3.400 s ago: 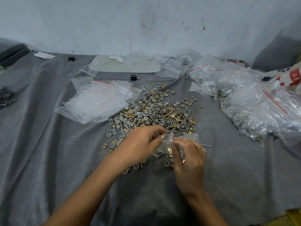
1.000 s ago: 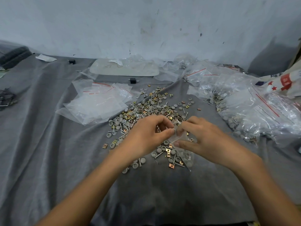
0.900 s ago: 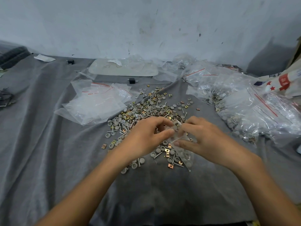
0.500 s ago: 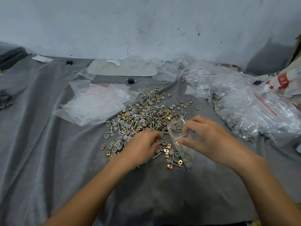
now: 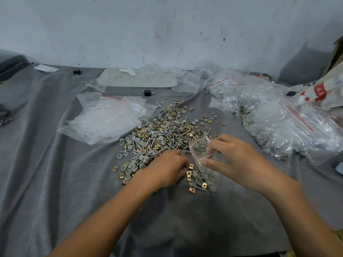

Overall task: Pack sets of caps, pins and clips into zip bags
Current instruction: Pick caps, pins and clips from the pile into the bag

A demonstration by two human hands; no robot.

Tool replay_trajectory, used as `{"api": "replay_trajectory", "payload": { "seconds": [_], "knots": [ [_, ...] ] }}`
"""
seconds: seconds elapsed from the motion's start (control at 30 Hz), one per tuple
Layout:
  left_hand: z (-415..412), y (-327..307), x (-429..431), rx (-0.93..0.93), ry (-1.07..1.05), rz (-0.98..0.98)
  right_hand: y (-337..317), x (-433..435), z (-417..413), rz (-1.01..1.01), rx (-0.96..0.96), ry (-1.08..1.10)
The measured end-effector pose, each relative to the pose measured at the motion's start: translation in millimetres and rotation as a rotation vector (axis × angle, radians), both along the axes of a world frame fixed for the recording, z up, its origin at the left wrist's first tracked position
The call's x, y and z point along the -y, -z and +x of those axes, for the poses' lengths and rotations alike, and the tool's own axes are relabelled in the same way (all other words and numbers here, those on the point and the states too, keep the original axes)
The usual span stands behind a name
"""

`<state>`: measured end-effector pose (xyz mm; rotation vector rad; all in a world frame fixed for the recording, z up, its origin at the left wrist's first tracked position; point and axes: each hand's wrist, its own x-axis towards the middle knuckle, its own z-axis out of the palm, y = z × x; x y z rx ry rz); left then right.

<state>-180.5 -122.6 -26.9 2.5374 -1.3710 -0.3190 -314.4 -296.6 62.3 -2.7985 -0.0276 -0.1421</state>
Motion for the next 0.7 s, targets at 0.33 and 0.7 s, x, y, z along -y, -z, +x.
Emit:
{"api": "replay_trajectory", "payload": {
  "seconds": [0.33, 0.7],
  "knots": [
    [-5, -1, -10, 0.024, -0.025, -0.030, 1, -2, -2, 0.012, 0.002, -0.001],
    [-1, -2, -30, 0.008, -0.141, -0.097, 0, -2, -3, 0.032, -0.033, 0.017]
  ]
}}
